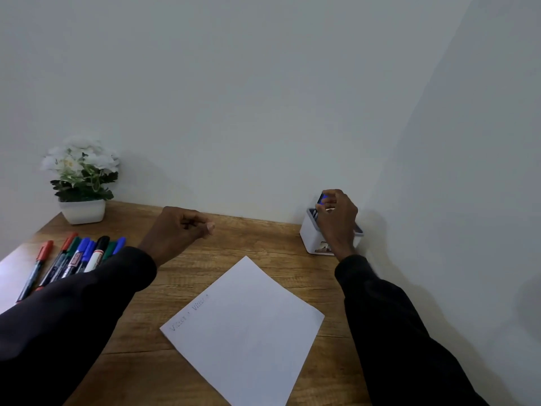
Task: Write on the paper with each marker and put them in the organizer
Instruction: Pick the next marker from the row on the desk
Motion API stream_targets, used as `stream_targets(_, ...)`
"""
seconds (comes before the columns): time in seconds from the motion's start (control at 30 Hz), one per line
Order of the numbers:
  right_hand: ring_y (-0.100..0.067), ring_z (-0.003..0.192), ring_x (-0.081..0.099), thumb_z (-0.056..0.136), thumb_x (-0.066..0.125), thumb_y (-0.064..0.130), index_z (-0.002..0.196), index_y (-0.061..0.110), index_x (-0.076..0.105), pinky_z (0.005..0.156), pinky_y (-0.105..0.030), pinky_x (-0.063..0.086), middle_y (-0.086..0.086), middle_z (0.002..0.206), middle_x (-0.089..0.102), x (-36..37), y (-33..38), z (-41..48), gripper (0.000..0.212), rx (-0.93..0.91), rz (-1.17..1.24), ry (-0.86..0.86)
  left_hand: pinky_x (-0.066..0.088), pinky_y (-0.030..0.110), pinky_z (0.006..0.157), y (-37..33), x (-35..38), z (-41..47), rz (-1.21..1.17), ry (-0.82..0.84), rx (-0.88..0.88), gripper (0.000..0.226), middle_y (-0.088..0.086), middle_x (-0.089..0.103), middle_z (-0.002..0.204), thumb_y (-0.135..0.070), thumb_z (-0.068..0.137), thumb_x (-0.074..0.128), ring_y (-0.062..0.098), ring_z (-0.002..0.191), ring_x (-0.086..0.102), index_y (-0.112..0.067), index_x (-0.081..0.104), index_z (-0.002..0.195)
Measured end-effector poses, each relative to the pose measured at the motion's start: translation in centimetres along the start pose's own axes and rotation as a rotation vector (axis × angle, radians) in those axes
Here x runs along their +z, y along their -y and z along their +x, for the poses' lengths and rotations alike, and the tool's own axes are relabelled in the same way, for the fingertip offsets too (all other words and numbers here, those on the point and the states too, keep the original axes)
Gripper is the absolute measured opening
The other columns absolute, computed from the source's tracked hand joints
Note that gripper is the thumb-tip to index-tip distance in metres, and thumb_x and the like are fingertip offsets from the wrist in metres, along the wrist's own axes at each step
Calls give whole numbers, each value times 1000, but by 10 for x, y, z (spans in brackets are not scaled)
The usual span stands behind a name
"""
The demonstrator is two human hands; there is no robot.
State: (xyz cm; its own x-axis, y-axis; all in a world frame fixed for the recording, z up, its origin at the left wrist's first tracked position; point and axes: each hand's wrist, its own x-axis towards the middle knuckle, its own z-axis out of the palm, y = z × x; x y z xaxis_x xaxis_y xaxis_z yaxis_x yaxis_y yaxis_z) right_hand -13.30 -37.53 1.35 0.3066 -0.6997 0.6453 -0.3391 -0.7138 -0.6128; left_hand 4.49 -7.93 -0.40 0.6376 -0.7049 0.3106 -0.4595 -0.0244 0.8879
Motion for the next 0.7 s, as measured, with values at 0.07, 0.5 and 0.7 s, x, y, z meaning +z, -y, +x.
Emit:
stream_targets(0.07, -13, 84, 69, 88, 76, -2, 109, 5, 72, 73, -9, 50, -7, 97, 74, 1, 16, -18, 22, -4, 79, 35, 51, 5, 67, -3, -3, -6, 11, 1, -3, 17, 3, 76, 87, -23, 85, 72, 5, 80, 71, -10, 76, 96)
stream_targets(0.5, -11, 73, 72, 89, 77, 4, 86, 20, 78, 73, -26, 59, 6, 80, 76, 42, 103, -130, 17, -18, 288, 586, 59, 24, 80, 6, -64, -58, 55, -54, -44, 18, 11, 76, 89, -11, 87, 72, 19, 85, 73, -2, 74, 102)
stream_targets(0.7, -6, 72, 66, 89, 77, 6, 91, 15, 79, 67, -12, 49, 4, 82, 74, 88, 153, -158, 9, -203, 240, 776, 54, 14, 74, 22, -112, -88, 62, -150, -100, 17, 9, 76, 91, -7, 85, 73, 7, 79, 71, -3, 75, 102)
